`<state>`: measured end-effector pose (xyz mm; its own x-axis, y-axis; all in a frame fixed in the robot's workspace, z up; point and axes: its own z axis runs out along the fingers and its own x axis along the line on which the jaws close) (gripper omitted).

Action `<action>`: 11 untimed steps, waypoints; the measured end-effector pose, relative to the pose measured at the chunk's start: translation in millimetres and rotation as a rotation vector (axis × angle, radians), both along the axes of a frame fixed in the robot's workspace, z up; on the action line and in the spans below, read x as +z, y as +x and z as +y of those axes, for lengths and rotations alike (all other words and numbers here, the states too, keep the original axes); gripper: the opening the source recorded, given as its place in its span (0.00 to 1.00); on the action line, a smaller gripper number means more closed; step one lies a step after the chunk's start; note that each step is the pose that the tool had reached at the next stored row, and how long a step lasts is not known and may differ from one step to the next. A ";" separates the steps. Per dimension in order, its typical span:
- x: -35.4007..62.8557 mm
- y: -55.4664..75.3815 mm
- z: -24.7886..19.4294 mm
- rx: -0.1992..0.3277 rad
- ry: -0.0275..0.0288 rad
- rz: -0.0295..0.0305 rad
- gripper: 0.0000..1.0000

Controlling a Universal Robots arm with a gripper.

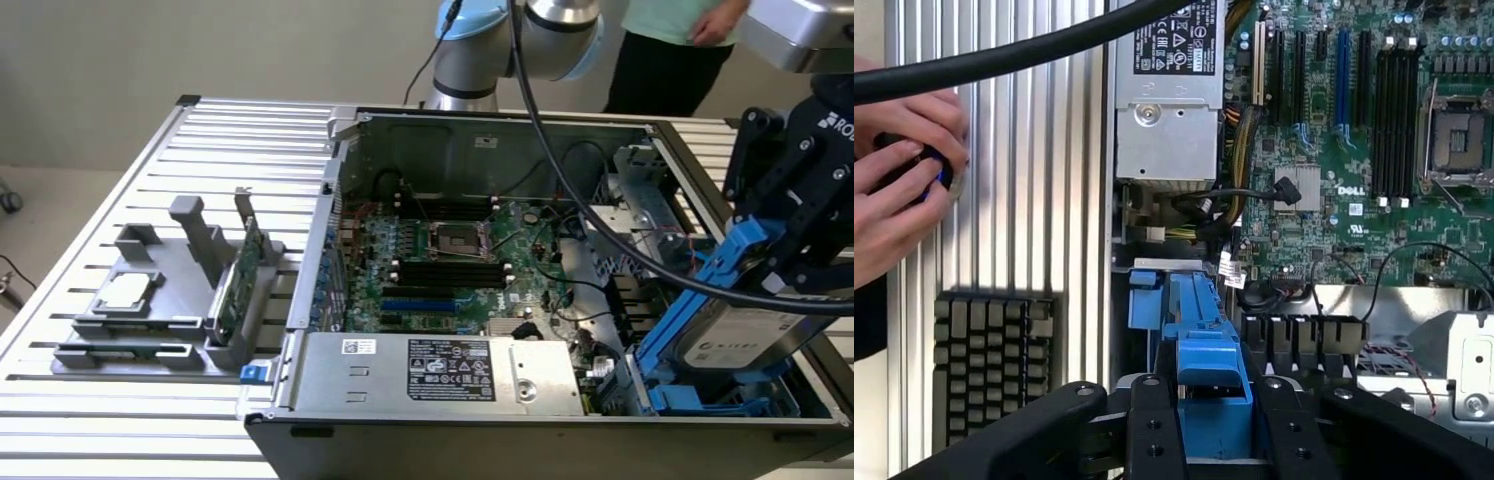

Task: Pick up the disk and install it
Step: 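Pick up the disk, then insert the disk into the insertion slot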

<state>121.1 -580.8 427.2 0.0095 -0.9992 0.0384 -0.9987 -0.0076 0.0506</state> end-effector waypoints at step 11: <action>-5.1 -0.9 0.0 -0.005 0.0000 -0.0035 0.32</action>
<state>120.2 -580.9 422.0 0.0041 -0.9993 0.0384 -0.9989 -0.0023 0.0472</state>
